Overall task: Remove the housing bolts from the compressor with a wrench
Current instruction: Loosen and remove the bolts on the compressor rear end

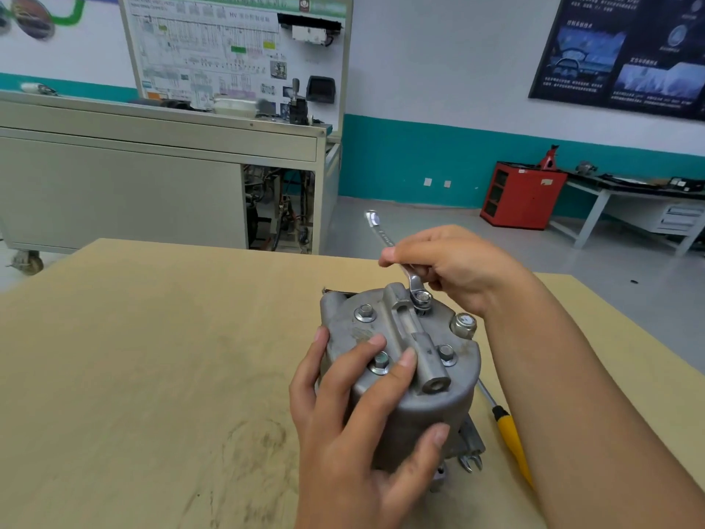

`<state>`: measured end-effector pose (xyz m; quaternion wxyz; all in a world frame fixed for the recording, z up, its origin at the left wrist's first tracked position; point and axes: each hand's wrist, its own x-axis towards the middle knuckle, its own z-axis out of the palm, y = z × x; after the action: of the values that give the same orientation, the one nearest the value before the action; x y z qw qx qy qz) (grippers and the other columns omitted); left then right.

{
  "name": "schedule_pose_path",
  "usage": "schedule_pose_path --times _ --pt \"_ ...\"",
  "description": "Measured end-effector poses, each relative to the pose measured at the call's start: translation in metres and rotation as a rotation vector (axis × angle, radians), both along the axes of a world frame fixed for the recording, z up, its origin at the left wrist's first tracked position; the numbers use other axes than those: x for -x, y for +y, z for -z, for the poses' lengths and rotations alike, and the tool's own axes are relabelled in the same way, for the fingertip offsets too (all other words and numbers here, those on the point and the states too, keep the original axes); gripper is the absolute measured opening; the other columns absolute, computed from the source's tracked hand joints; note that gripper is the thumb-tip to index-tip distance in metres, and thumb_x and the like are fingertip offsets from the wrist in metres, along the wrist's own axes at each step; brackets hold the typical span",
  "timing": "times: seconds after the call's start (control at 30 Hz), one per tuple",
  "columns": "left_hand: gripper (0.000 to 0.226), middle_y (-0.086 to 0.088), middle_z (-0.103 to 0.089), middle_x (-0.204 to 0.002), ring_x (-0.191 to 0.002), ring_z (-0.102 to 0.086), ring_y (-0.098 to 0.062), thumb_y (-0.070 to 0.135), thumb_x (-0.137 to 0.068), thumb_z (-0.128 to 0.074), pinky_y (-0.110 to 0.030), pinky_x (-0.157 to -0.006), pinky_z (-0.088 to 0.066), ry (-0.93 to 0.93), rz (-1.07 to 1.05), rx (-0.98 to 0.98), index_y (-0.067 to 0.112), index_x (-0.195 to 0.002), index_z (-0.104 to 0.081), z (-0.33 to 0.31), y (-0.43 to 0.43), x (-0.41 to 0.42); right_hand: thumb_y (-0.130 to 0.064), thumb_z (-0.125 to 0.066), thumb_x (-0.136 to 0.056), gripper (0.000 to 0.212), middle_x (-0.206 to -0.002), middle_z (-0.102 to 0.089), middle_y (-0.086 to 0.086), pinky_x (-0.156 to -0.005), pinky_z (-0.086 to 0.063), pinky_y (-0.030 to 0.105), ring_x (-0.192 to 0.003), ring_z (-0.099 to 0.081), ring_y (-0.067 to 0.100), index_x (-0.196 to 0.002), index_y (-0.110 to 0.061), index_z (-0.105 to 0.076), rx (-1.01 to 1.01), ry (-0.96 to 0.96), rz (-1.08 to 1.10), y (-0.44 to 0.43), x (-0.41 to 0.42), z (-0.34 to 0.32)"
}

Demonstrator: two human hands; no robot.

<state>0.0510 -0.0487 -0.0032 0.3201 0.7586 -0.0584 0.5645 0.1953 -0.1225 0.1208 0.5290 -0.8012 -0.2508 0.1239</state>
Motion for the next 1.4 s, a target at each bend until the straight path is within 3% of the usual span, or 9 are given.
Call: schedule_pose_path --times 0.13,0.27,0.33,0.63,0.87,1.03,1.17,1.27,1.4 --pt "0.047 0.007 -0.049 -0.128 -0.133 -0.033 -0.033 0.049 -0.075 -0.062 -0.029 -0.114 -0.021 0.0 -0.002 -0.001 0.03 -0.118 -0.055 0.0 0.0 -0.001 -0.019 -0.061 -0.089 0.027 -0.04 -0.036 -0.008 -0.039 -0.03 0.014 -0.04 -0.033 0.006 -0.064 -0.011 -0.067 0.018 0.004 -0.115 0.012 0.004 -0.005" --pt "0.048 0.007 -0.049 -0.128 -0.133 -0.033 -0.034 0.047 -0.074 -0.062 -0.031 -0.114 -0.022 0.005 -0.001 -0.003 0.03 -0.118 -0.055 0.0 0.0 0.0 -0.021 -0.049 -0.096 0.026 -0.041 -0.036 -0.008 -0.046 -0.028 0.019 -0.038 -0.033 0.005 -0.072 -0.011 -0.054 -0.414 0.345 -0.085 0.008 0.005 -0.006" --pt "0.048 0.008 -0.049 -0.129 -0.133 -0.033 -0.035 0.047 -0.074 -0.063 -0.031 -0.114 -0.022 0.011 -0.001 -0.004 0.03 -0.118 -0.055 0.0 0.0 0.001 -0.023 -0.051 -0.095 0.023 -0.043 -0.041 -0.01 -0.053 -0.027 0.022 -0.04 -0.036 0.004 -0.073 -0.016 -0.052 -0.563 0.358 0.042 0.001 0.007 -0.01" --pt "0.042 0.009 -0.047 -0.131 -0.135 -0.031 -0.033 0.057 -0.088 -0.049 -0.032 -0.114 -0.023 0.016 0.007 0.02 0.03 -0.119 -0.054 0.0 -0.001 0.003 -0.009 -0.069 -0.081 0.03 -0.053 -0.064 0.003 -0.045 -0.042 0.016 -0.044 -0.054 0.008 -0.063 -0.013 -0.045 -0.794 -0.063 0.31 -0.03 0.066 0.018" --pt "0.042 0.013 -0.045 -0.134 -0.138 -0.027 -0.029 0.059 -0.088 -0.049 -0.029 -0.114 -0.022 0.051 0.024 0.035 0.034 -0.121 -0.053 -0.001 -0.001 0.006 -0.022 -0.073 -0.08 0.039 -0.051 -0.054 0.009 -0.046 -0.036 0.016 -0.042 -0.044 0.005 -0.06 -0.01 -0.043 -0.561 -0.532 0.552 -0.03 0.088 0.041" --pt "0.043 0.013 -0.045 -0.133 -0.139 -0.027 -0.028 0.06 -0.088 -0.047 -0.026 -0.114 -0.02 0.055 0.031 0.028 0.034 -0.121 -0.053 -0.002 -0.001 0.007 -0.023 -0.068 -0.08 0.036 -0.051 -0.045 0.0 -0.045 -0.03 0.012 -0.045 -0.037 0.003 -0.058 -0.017 -0.041 -0.537 -0.618 0.532 -0.026 0.098 0.052" --pt "0.042 0.013 -0.045 -0.133 -0.138 -0.027 -0.027 0.059 -0.088 -0.047 -0.025 -0.114 -0.019 0.052 0.028 0.026 0.033 -0.121 -0.053 -0.002 -0.002 0.007 -0.016 -0.071 -0.082 0.037 -0.052 -0.049 0.01 -0.046 -0.034 0.018 -0.049 -0.041 0.01 -0.06 -0.01 -0.042 -0.567 -0.497 0.538 -0.029 0.093 0.052" --pt "0.042 0.012 -0.045 -0.133 -0.138 -0.027 -0.028 0.059 -0.089 -0.047 -0.025 -0.114 -0.02 0.049 0.032 0.024 0.033 -0.121 -0.053 -0.002 -0.001 0.007 -0.009 -0.07 -0.081 0.038 -0.042 -0.043 -0.003 -0.046 -0.032 0.016 -0.045 -0.038 0.008 -0.056 -0.012 -0.042 -0.636 -0.298 0.484 -0.037 0.083 0.046" --pt "0.041 0.012 -0.046 -0.133 -0.137 -0.028 -0.029 0.059 -0.089 -0.047 -0.026 -0.114 -0.021 0.042 0.032 0.024 0.033 -0.12 -0.053 -0.001 -0.001 0.006 -0.025 -0.07 -0.064 0.033 -0.045 -0.033 -0.004 -0.054 -0.026 0.024 -0.048 -0.028 0.009 -0.052 -0.014 -0.041 -0.61 0.033 0.259 -0.053 0.064 0.036"
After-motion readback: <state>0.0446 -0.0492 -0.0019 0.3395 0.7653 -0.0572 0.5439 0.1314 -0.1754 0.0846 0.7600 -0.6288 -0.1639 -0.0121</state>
